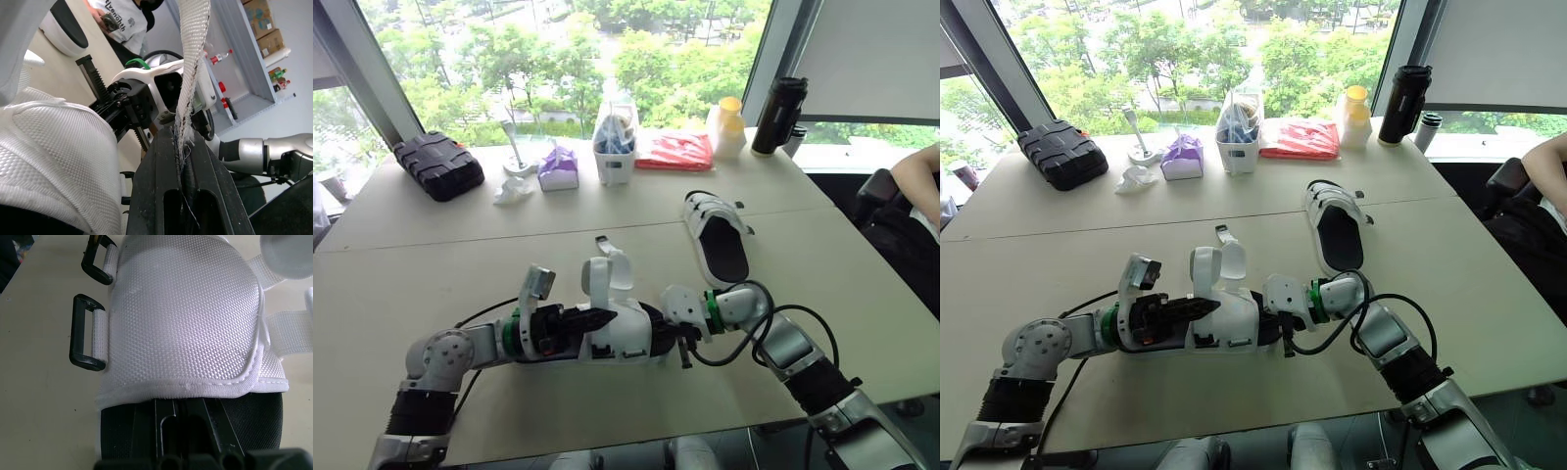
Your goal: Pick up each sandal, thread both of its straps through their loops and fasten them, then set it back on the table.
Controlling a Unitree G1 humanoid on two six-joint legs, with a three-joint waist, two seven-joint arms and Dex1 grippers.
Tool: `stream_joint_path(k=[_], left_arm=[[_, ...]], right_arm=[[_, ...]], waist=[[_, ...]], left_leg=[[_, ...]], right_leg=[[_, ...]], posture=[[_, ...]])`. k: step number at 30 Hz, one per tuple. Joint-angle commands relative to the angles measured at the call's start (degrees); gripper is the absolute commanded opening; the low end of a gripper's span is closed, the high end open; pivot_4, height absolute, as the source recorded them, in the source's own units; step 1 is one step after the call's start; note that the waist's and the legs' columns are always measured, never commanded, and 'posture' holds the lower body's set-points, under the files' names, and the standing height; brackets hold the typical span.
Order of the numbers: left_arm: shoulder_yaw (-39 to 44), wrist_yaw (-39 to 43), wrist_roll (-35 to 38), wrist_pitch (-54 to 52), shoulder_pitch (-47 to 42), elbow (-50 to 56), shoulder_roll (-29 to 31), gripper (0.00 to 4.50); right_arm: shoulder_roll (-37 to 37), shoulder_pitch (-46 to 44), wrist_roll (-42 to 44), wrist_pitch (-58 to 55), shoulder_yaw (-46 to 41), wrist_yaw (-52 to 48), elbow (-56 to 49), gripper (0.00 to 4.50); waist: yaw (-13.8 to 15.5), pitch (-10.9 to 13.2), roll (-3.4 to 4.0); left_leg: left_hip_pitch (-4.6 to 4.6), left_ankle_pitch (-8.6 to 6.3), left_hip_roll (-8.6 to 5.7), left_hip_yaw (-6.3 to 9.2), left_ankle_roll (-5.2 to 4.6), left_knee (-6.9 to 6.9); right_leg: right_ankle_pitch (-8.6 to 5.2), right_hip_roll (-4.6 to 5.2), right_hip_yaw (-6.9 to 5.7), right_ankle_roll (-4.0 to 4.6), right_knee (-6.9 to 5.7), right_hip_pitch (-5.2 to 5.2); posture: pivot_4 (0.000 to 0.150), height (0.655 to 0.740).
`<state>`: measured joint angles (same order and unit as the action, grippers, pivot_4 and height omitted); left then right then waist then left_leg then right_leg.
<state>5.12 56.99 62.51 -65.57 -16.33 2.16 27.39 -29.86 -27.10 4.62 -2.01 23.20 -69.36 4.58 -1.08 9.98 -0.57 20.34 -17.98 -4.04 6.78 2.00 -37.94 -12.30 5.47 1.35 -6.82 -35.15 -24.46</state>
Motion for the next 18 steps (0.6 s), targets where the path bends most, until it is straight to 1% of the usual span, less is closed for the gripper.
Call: stream_joint_path(k=[1,14,18], left_arm=[[-0.4,1.6,-0.9,1.6,0.0,1.3,0.3,0.09],[-3.0,4.9,-4.9,5.0,1.0,1.9,0.7,0.09],[-4.2,5.9,-7.9,8.5,2.0,2.8,0.9,0.09]], right_arm=[[0.0,1.2,-2.2,-0.6,1.9,0.1,0.5,0.0],[-0.3,1.3,-2.2,-0.6,1.8,0.1,0.3,0.0],[-0.4,1.4,-2.2,-0.6,1.8,0.1,0.3,0.0]], waist=[[0.0,0.0,0.0],[0.0,0.0,0.0],[0.0,0.0,0.0]], left_leg=[[0.0,0.0,0.0,0.0,0.0,0.0],[0.0,0.0,0.0,0.0,0.0,0.0],[0.0,0.0,0.01,0.0,0.0,0.0]], right_leg=[[0.0,0.0,0.0,0.0,0.0,0.0],[0.0,0.0,0.0,0.0,0.0,0.0],[0.0,0.0,0.0,0.0,0.0,0.0]], posture=[[0.15,0.74],[0.15,0.74],[0.15,0.74]])
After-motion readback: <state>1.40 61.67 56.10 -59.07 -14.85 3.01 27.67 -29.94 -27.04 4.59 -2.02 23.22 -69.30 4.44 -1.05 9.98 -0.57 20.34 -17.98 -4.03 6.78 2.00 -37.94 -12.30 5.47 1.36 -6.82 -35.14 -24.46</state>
